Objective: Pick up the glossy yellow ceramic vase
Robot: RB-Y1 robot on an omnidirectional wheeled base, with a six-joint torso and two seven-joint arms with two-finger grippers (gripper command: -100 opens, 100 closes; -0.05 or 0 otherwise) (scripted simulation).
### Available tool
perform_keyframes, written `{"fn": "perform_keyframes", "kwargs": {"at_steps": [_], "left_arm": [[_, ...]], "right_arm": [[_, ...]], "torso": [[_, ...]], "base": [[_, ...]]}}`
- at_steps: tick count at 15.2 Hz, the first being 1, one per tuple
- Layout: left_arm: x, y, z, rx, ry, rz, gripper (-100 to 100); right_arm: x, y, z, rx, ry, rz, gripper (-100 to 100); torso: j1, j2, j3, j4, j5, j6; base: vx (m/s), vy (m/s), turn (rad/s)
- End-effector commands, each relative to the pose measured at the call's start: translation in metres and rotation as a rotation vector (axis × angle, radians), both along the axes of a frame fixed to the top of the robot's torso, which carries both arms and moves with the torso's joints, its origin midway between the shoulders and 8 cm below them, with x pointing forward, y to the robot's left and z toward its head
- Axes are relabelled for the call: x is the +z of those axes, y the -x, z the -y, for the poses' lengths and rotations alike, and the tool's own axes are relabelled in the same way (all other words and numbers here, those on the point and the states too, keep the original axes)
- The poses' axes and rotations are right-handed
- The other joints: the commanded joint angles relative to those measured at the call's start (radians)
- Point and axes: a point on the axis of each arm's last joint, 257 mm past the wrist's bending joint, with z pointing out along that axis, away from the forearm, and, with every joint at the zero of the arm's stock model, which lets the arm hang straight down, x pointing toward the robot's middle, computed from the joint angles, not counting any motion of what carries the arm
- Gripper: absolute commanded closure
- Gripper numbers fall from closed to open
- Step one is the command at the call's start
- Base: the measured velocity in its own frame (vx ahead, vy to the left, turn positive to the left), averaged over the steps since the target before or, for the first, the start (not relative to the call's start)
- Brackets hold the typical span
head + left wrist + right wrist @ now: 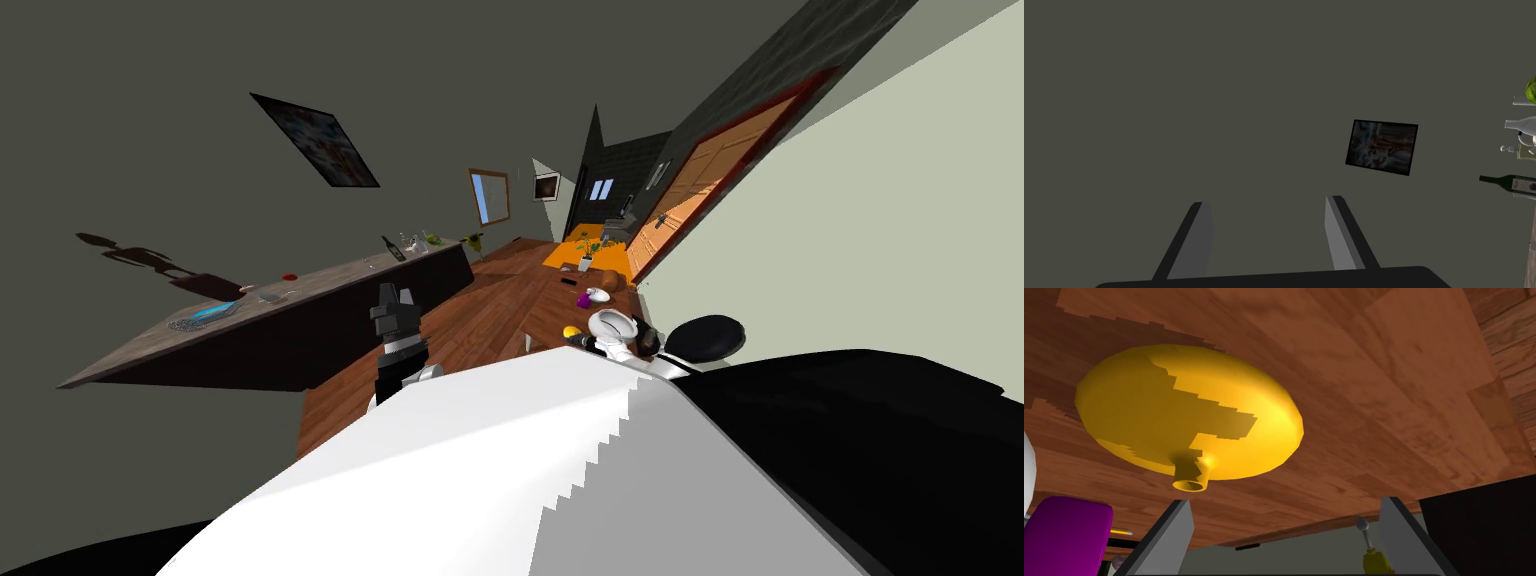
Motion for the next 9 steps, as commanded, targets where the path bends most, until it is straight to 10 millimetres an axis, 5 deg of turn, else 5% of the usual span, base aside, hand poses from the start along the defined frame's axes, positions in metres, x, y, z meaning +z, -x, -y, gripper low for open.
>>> {"fn": "perform_keyframes", "kwargs": {"at_steps": [1,9], "left_arm": [[0.0,0.0,0.0,0.0,0.0,0.0,0],[0.0,0.0,0.0,0.0,0.0,0.0,0]], "right_arm": [[-0.001,0.004,0.016,0.011,0.043,-0.026,-100],[-0.006,0.026,0.05,0.006,0.119,-0.092,-100]], "torso": [[0.0,0.0,0.0,0.0,0.0,0.0],[-0.001,0.002,0.001,0.0,0.0,0.0]], "base": [[0.026,0.02,0.087],[0.021,0.011,0.05]]}}
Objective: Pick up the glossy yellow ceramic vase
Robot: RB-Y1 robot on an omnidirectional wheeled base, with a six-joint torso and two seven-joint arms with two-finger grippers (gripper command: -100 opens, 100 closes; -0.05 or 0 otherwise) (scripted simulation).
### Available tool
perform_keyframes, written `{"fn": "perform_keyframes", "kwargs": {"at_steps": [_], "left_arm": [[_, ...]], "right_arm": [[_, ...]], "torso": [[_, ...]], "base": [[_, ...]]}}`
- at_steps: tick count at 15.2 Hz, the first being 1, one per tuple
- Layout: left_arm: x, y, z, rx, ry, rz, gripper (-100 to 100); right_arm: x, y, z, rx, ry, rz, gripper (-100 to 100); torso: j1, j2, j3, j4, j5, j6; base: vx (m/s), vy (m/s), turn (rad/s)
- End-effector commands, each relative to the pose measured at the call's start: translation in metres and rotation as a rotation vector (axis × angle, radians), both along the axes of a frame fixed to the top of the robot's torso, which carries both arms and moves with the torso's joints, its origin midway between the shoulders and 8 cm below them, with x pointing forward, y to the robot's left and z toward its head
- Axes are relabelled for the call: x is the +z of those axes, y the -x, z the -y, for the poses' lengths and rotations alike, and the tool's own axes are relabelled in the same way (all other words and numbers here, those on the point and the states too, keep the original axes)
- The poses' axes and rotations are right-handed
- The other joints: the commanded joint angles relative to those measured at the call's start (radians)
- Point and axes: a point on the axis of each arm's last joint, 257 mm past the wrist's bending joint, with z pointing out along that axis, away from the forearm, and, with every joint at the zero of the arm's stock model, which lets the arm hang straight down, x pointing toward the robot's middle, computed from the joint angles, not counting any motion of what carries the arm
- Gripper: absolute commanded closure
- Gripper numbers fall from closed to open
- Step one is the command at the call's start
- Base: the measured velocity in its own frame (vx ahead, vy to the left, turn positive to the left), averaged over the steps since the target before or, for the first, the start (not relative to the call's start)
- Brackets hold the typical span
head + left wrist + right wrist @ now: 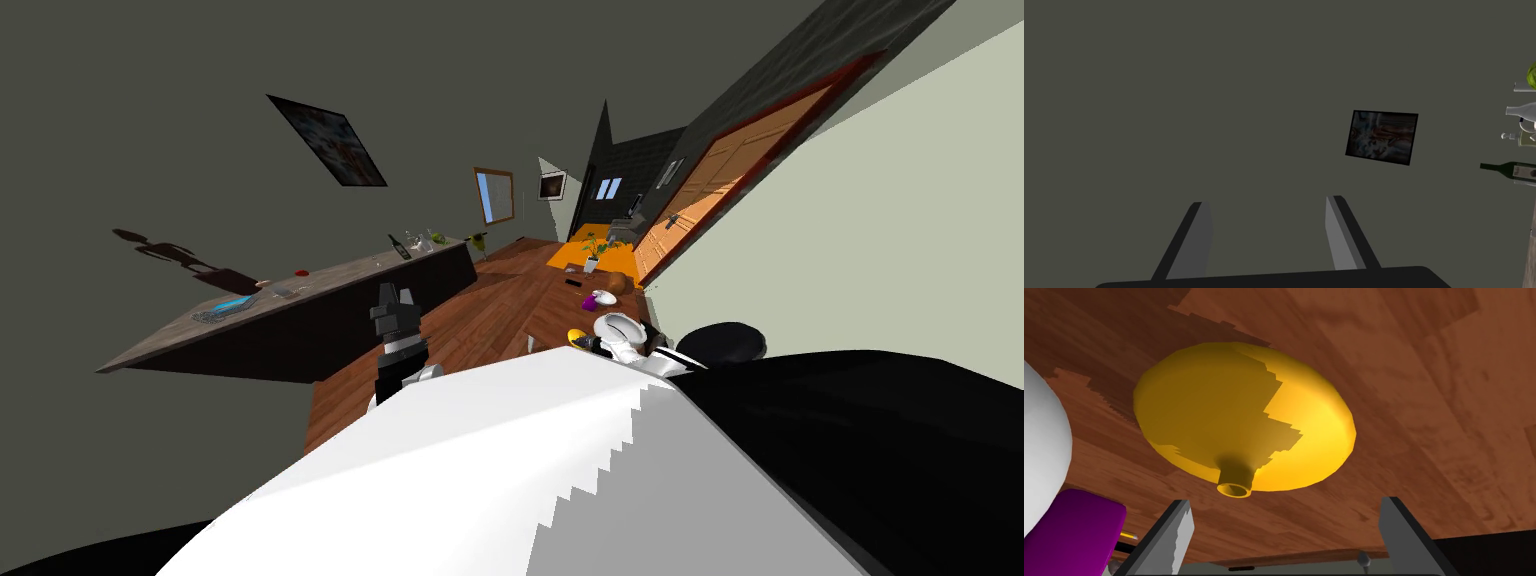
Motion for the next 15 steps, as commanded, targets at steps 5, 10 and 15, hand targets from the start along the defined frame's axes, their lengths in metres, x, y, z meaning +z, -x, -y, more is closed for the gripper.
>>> {"fn": "perform_keyframes", "kwargs": {"at_steps": [5,10,15], "left_arm": [[0.0,0.0,0.0,0.0,0.0,0.0,0],[0.0,0.0,0.0,0.0,0.0,0.0,0],[0.0,0.0,0.0,0.0,0.0,0.0,0]], "right_arm": [[0.001,0.026,0.045,0.006,0.107,-0.083,-100],[-0.005,0.041,0.045,-0.003,0.101,-0.087,-100],[-0.009,0.055,0.045,-0.02,0.093,-0.087,-100]], "torso": [[0.001,-0.002,-0.001,0.0,0.0,0.0],[-0.001,0.001,0.0,0.0,0.0,0.0],[-0.001,-0.001,0.0,0.0,0.0,0.0]], "base": [[0.036,0.017,0.085],[0.014,0.003,0.036],[0.03,-0.01,0.106]]}}
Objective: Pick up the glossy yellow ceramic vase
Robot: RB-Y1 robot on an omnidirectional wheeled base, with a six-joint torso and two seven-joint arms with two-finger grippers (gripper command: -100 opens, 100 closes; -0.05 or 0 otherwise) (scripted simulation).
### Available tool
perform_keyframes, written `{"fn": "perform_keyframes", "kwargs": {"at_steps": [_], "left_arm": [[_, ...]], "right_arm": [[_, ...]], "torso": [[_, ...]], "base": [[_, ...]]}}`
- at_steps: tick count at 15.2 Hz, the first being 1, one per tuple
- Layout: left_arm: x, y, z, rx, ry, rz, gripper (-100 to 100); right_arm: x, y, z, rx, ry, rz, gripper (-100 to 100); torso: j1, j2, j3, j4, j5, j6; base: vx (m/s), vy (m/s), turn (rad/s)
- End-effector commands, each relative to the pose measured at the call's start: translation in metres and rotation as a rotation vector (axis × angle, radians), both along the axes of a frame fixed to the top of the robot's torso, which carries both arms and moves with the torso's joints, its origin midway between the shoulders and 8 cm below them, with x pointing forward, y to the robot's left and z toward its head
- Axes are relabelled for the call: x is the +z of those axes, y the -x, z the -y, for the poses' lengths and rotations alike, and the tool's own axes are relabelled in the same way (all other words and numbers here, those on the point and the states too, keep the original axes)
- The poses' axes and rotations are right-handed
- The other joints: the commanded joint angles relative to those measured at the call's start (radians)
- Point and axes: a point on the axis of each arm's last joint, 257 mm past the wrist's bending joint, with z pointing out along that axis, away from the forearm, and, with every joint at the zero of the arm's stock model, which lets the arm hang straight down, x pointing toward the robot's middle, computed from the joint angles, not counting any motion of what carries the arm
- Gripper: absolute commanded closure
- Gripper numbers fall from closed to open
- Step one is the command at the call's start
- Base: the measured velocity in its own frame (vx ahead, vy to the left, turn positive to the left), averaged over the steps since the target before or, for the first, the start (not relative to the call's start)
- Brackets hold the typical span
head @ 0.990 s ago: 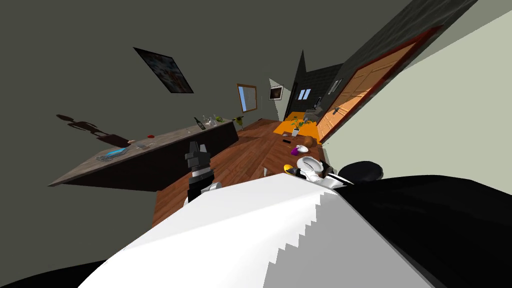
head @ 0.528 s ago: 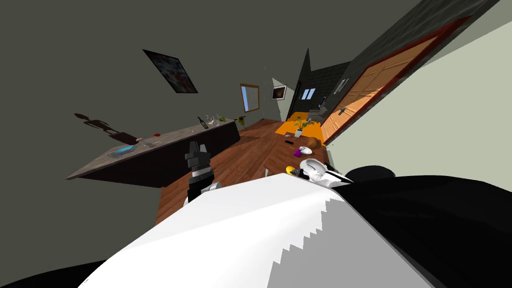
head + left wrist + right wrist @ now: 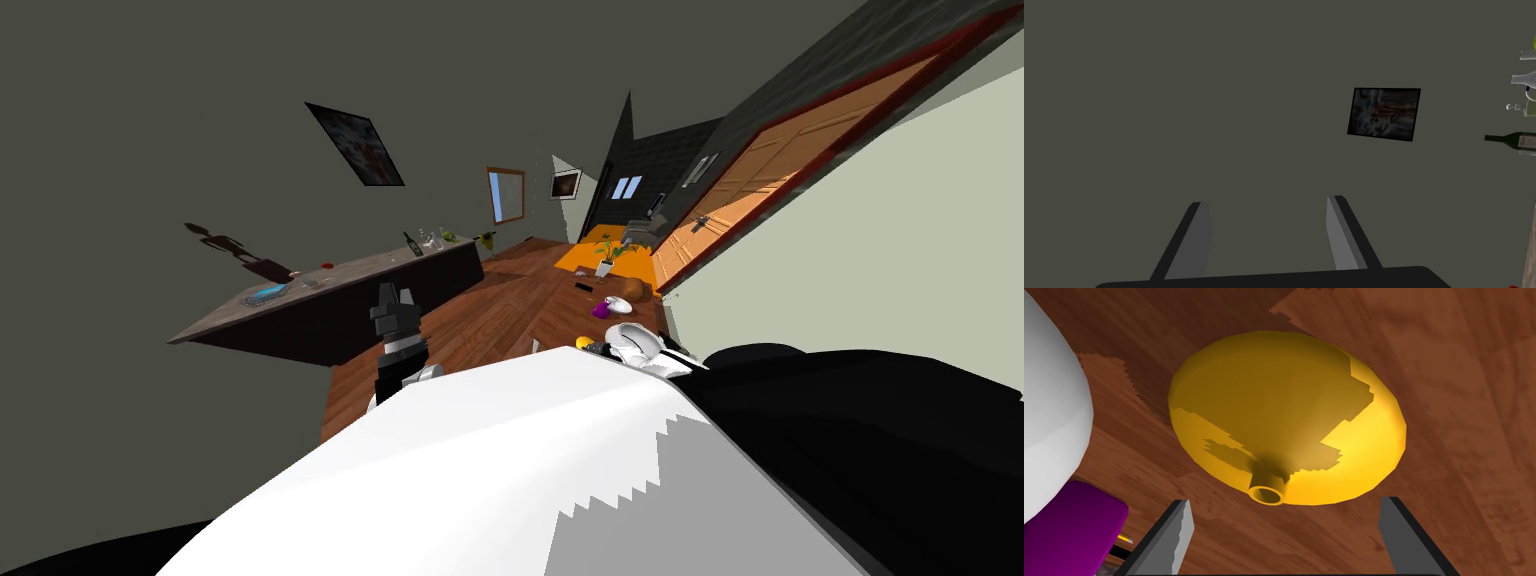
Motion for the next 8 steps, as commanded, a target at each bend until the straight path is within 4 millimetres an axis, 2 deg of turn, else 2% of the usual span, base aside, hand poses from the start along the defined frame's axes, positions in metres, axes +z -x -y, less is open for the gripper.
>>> {"fn": "perform_keyframes", "kwargs": {"at_steps": [1,3,5,7,8], "left_arm": [[0.0,0.0,0.0,0.0,0.0,0.0,0],[0.0,0.0,0.0,0.0,0.0,0.0,0],[0.0,0.0,0.0,0.0,0.0,0.0,0],[0.0,0.0,0.0,0.0,0.0,0.0,0],[0.0,0.0,0.0,0.0,0.0,0.0,0]], "right_arm": [[-0.005,0.018,0.0,-0.01,-0.004,-0.004,-100],[-0.007,0.03,0.007,-0.011,0.012,-0.028,-100],[-0.003,0.011,-0.003,-0.02,-0.016,0.013,-100],[-0.004,0.017,0.0,-0.012,-0.004,-0.002,-100],[-0.008,0.033,0.001,-0.034,-0.01,-0.003,-100]], "torso": [[0.0,0.0,0.0,0.0,0.0,0.0],[0.0,0.0,0.0,0.0,0.0,0.0],[0.0,0.001,0.0,0.0,0.0,0.0],[0.001,0.001,0.001,0.0,0.0,0.0],[0.001,0.002,0.001,0.0,0.0,0.0]], "base": [[0.03,-0.009,0.127],[0.03,-0.009,0.088],[0.01,-0.005,-0.024],[0.0,0.0,0.0],[0.013,-0.002,0.127]]}}
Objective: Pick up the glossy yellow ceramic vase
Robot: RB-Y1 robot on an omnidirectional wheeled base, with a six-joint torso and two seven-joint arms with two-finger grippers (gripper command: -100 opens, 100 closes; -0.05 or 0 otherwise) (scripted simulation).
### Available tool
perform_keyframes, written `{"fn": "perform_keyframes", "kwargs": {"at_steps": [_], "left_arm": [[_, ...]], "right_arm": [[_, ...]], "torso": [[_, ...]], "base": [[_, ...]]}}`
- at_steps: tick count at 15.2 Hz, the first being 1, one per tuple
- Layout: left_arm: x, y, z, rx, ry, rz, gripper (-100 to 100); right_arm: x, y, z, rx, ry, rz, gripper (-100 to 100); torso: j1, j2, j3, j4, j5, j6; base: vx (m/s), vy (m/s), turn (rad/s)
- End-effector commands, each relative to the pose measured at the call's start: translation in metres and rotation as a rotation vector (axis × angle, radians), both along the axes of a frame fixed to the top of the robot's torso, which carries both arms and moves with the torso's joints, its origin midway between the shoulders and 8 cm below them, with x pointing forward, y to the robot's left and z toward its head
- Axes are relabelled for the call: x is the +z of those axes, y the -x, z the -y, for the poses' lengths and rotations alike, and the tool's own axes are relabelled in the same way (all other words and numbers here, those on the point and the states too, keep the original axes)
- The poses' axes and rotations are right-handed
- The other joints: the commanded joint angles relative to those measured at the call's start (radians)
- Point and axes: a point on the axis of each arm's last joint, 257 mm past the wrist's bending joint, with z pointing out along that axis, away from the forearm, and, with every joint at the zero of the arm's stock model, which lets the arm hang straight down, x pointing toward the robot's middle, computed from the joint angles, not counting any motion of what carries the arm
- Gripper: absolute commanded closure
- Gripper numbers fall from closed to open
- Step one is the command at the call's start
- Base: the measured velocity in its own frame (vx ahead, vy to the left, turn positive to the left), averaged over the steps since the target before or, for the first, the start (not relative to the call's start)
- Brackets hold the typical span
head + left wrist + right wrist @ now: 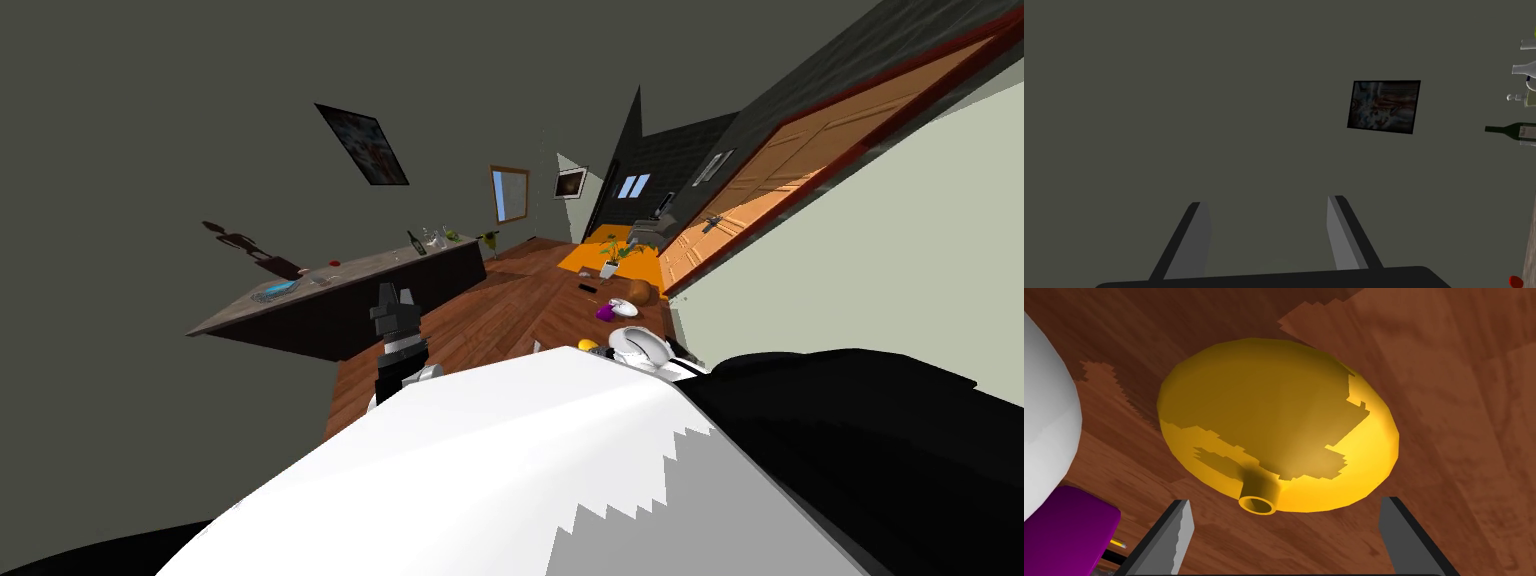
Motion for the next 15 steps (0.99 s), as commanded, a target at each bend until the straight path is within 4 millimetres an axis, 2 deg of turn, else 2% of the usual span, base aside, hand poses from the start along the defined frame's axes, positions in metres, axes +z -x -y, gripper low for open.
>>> {"fn": "perform_keyframes", "kwargs": {"at_steps": [1,4,5,6,7,8,9,12,13,15], "left_arm": [[0.0,0.0,0.0,0.0,0.0,0.0,0],[0.0,0.0,0.0,0.0,0.0,0.0,0],[0.0,0.0,0.0,0.0,0.0,0.0,0],[0.0,0.0,0.0,0.0,0.0,0.0,0],[0.0,0.0,0.0,0.0,0.0,0.0,0],[0.0,0.0,0.0,0.0,0.0,0.0,0],[0.0,0.0,0.0,0.0,0.0,0.0,0],[0.0,0.0,0.0,0.0,0.0,0.0,0],[0.0,0.0,0.0,0.0,0.0,0.0,0],[0.0,0.0,0.0,0.0,0.0,0.0,0]], "right_arm": [[-0.003,0.01,0.001,-0.02,-0.006,-0.001,-100],[-0.002,0.009,0.002,-0.014,0.001,0.001,-100],[-0.006,0.025,0.002,-0.036,-0.005,-0.002,-100],[-0.005,0.024,0.004,-0.034,0.0,0.001,-100],[-0.007,0.038,0.005,-0.048,0.0,0.0,-100],[-0.01,0.042,0.002,-0.05,-0.008,-0.009,-100],[-0.008,0.038,0.001,-0.065,-0.018,0.003,-100],[-0.007,0.04,0.007,-0.054,0.0,0.001,-100],[-0.009,0.056,0.009,-0.073,0.002,-0.001,-100],[-0.008,0.056,0.01,-0.075,0.003,0.001,-100]], "torso": [[0.0,0.0,0.0,0.0,0.0,0.0],[0.0,-0.001,-0.001,0.0,0.0,0.0],[0.0,-0.001,0.0,0.0,0.0,0.0],[0.0,-0.001,-0.001,0.0,0.0,0.0],[0.0,-0.001,-0.001,0.0,0.0,0.0],[-0.001,-0.001,-0.001,0.0,0.0,0.0],[-0.001,-0.002,-0.001,0.0,0.0,0.0],[0.0,-0.001,-0.001,0.0,0.0,0.0],[0.0,0.0,0.0,0.0,0.0,0.0],[0.0,-0.001,0.0,0.0,0.0,0.0]], "base": [[0.024,-0.009,0.143],[0.016,-0.007,0.014],[0.02,-0.004,0.138],[0.031,-0.009,0.148],[0.039,-0.014,0.174],[0.042,-0.02,0.134],[0.033,-0.018,0.032],[0.008,-0.004,-0.008],[0.011,-0.005,0.087],[0.021,-0.009,0.101]]}}
